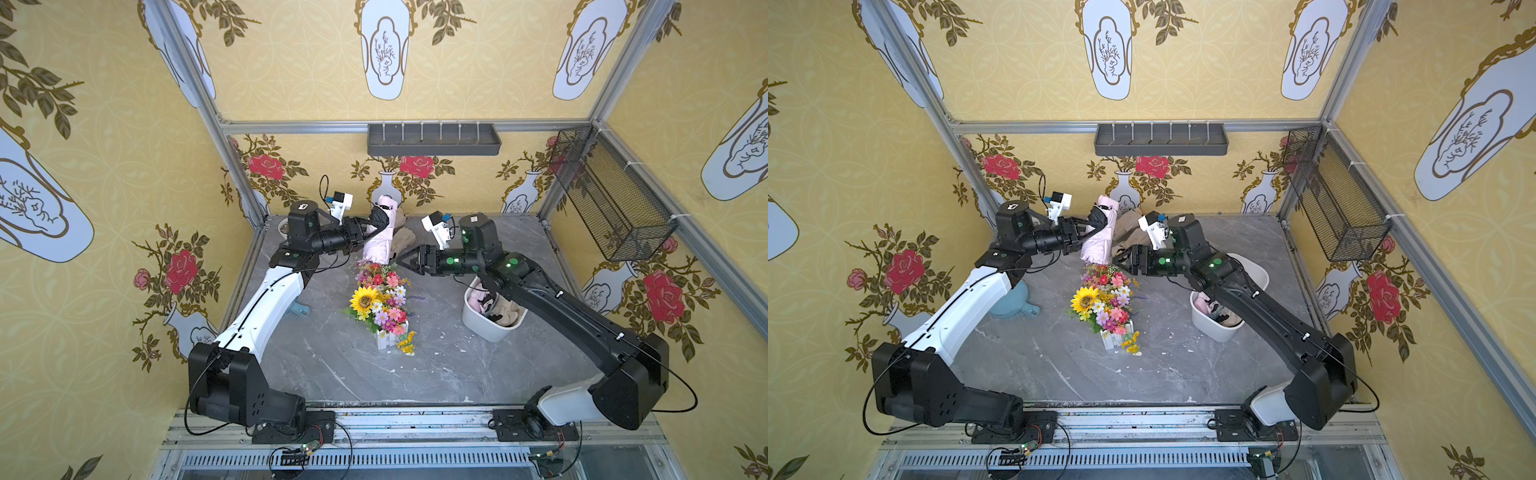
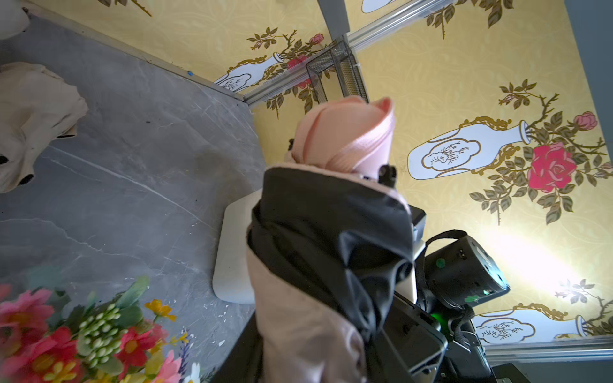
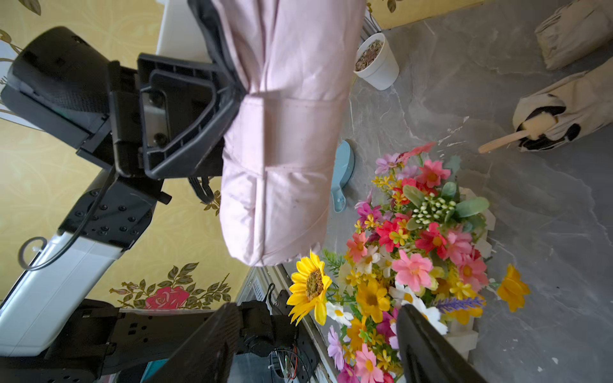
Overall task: Put the umbrella into the storage box
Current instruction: Pick up the umbrella from the center of the board.
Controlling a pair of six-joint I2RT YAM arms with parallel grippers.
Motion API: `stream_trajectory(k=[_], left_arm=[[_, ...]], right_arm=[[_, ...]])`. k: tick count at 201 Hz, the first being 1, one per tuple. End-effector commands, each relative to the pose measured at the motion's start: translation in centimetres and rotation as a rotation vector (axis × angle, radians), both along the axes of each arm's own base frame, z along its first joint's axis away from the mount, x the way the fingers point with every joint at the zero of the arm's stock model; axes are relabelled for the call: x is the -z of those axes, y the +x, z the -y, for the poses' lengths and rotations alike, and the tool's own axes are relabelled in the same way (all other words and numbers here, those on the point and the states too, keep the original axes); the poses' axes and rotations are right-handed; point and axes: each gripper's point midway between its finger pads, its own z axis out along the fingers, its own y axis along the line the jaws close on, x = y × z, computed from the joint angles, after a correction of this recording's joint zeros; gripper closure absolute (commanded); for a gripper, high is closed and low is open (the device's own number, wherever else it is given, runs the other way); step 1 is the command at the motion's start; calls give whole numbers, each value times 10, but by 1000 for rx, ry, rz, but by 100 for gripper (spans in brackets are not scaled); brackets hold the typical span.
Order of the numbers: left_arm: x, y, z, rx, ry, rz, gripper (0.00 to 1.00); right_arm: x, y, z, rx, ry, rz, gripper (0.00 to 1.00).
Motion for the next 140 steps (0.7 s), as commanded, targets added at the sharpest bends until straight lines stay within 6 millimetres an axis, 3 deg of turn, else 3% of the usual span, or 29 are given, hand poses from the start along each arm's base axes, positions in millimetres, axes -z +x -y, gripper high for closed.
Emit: stream_trajectory(k=[1,73,140], left_arm=[[-21,-9,8,50,-51,69,95],[-26,-14,28,103,-80,89,94],[-26,-16,47,139,-108,86,94]], right_arm=[[-19,7,-2,29,56,50,19],[-42,8,-6,39,171,56,21],[-43,9,-10,33,222,36,25]])
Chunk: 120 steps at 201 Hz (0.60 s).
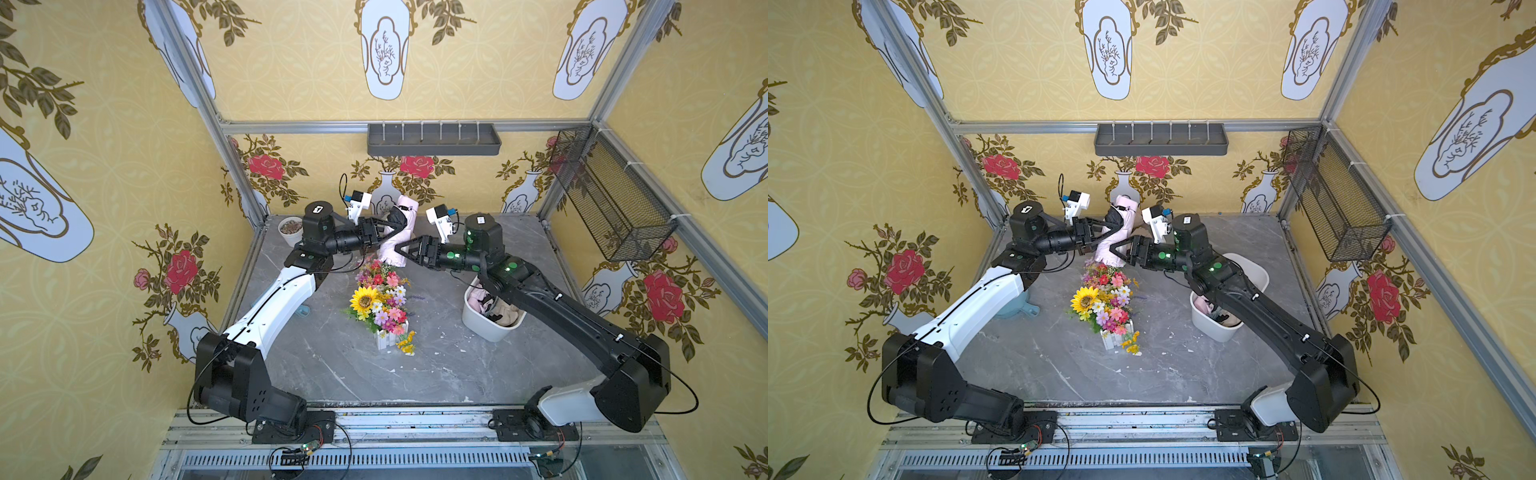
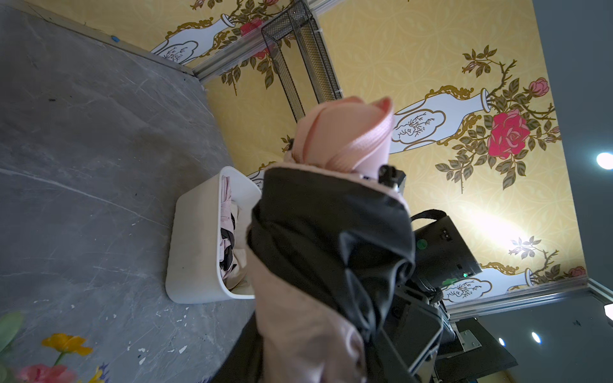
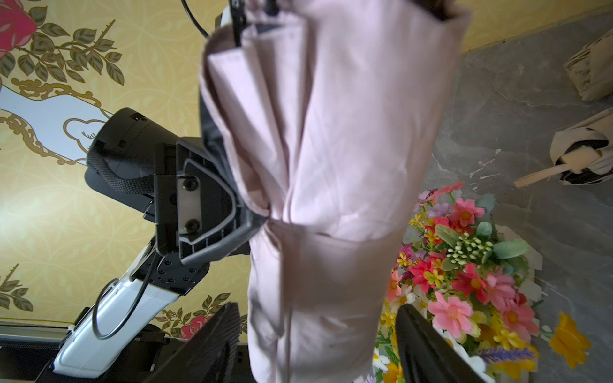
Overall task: Put the umbrella into the storage box
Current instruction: Pick up the umbrella from the center of the board.
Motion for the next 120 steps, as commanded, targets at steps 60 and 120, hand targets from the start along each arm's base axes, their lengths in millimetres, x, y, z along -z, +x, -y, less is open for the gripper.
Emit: stream_trajectory(k=[60,120], left_arm=[[-15,0,11,20,-56,59,87],[-15,-6,7,-4,-27,79,37]], right_arm=[[-12,2,6,20,53,34,56],[-6,6,31,109,8,19,73]])
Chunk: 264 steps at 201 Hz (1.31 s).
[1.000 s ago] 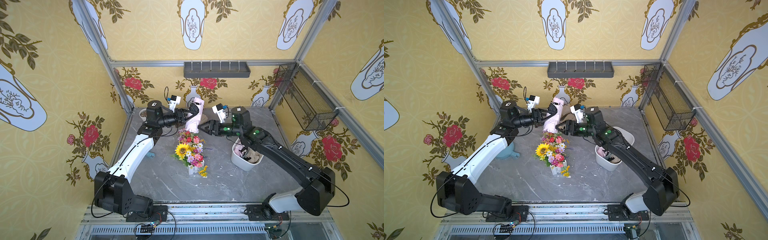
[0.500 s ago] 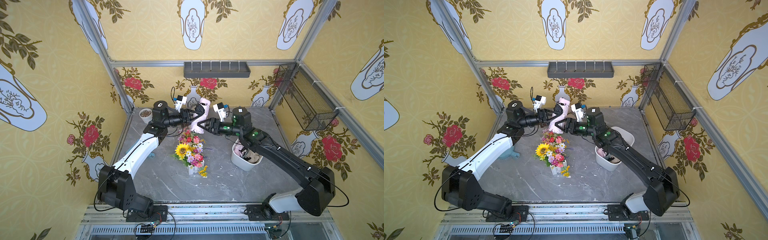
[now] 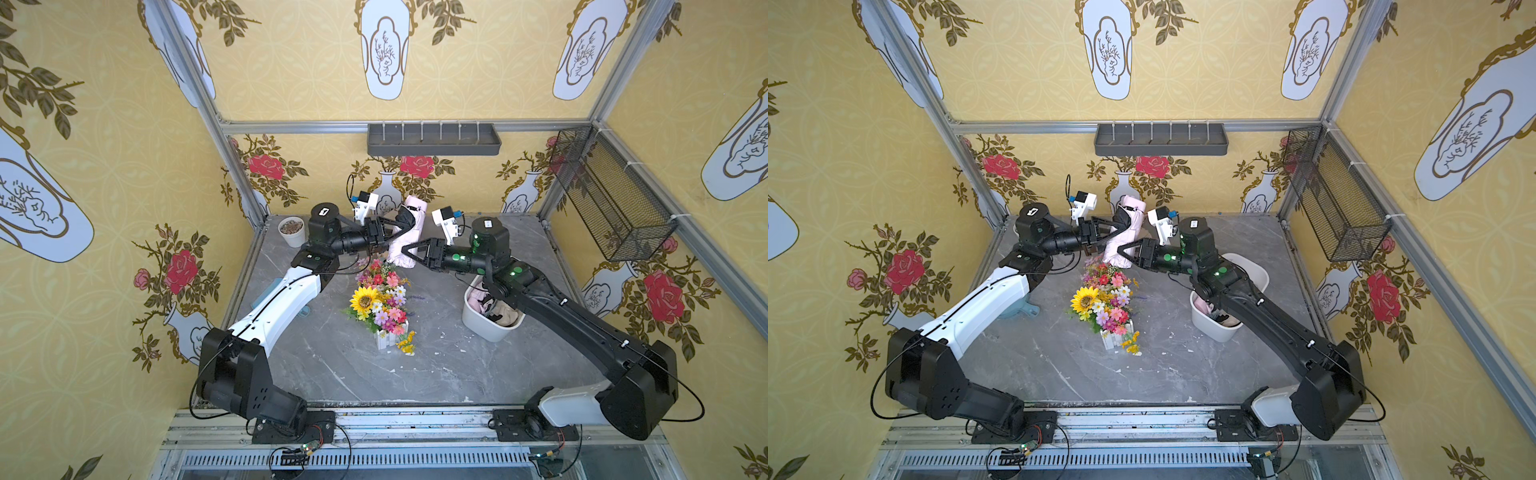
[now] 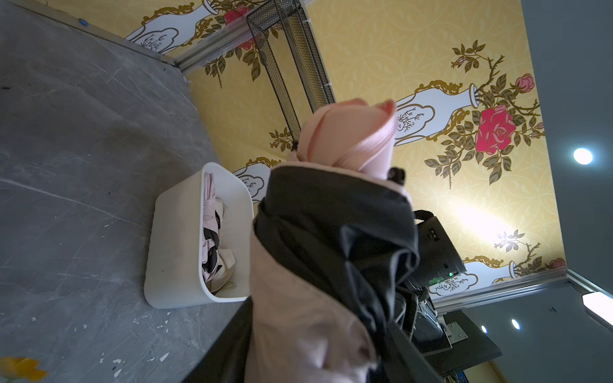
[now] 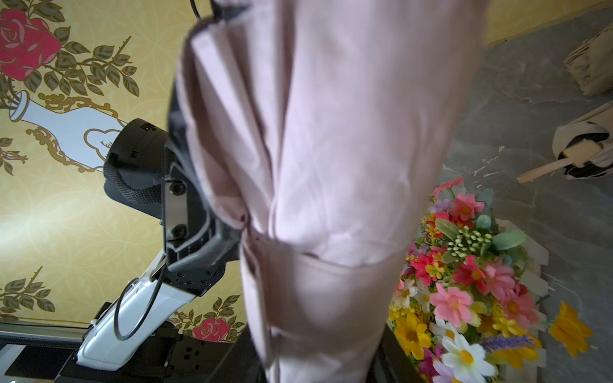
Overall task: Put the umbrella into the storage box
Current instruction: Pick up the umbrella from the center of the board, then place the umbrella in the storage box.
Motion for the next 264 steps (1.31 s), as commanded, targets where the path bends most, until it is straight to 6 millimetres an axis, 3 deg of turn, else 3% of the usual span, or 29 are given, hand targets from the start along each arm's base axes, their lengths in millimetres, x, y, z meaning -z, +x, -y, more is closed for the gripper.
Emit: stream_trajectory(k=[1,36,102,126,186,244,264], left_arm=[[-10,-3,-4,-20,9,79,37],[8,0,-19,-118,187,101,33],[36,4,-44,-218,402,96,32],[42,2,-49,-232,434,91,32],[47,-2,-55,-240,463,100,31],[51,-5,-66,-257,488,100,31],[52,-5,-69,-261,488,99,31]], right_arm=[[-4,6,16,79,-23,21,73],[15,0,59,213,-172,-35,77],[75,-30,177,456,-580,-226,78],[90,-36,208,505,-675,-304,78],[123,-33,254,607,-774,-456,77],[145,-33,268,640,-822,-520,71],[151,-36,270,647,-829,-536,65]])
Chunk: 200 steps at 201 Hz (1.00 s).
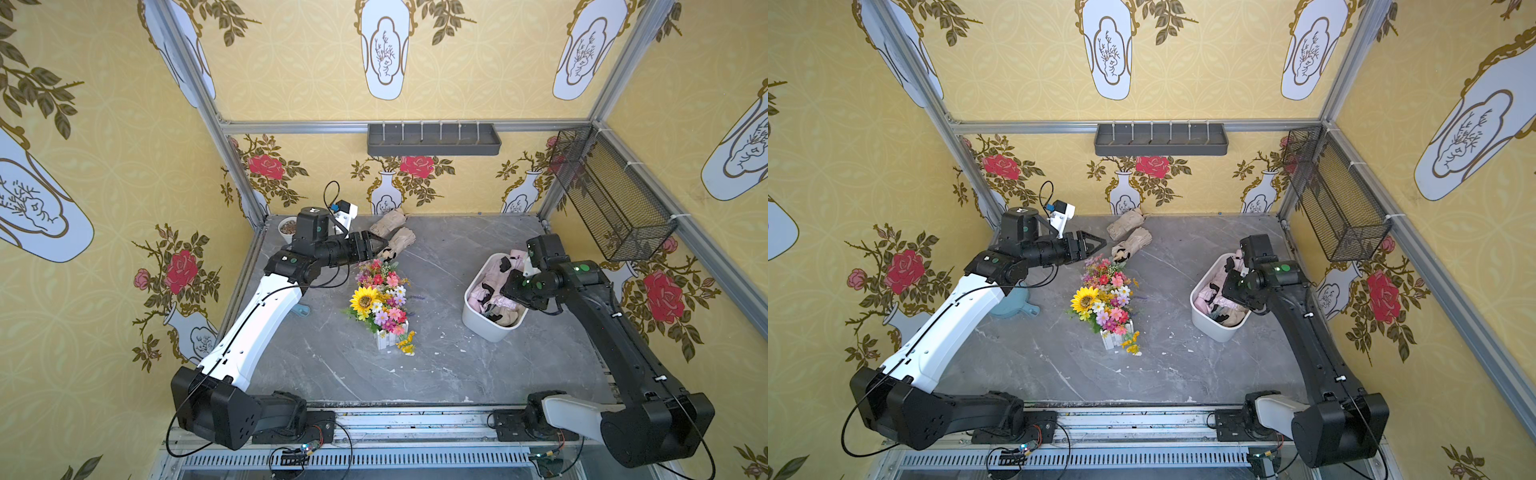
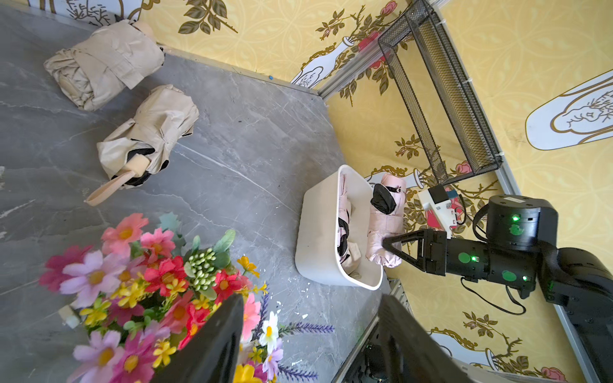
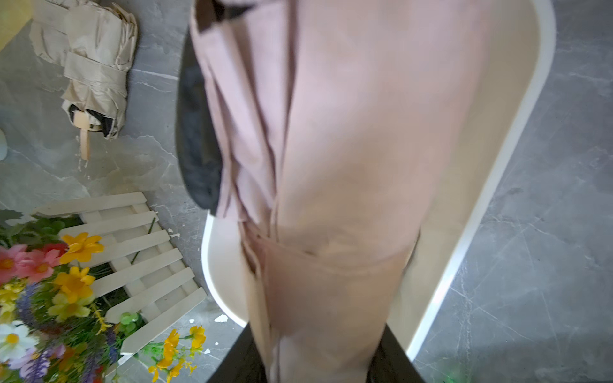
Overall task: Put the umbrella into the storage box
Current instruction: Place the umbrella in the storage box.
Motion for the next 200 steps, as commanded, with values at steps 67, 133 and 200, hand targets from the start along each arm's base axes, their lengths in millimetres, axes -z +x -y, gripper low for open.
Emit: stream_trajectory(k=[67,133,200], left_arm=[[-3,3,-7,-5,3,24,30],[4,6,-13,-25,18,11,30],[41,53,-44,-182,295,-4,30]], right_arm=[[8,-2,19,62,-53,-17,28],[5,10,17,26,-20,16,50],[-2,22,1,-68,33,99,34]])
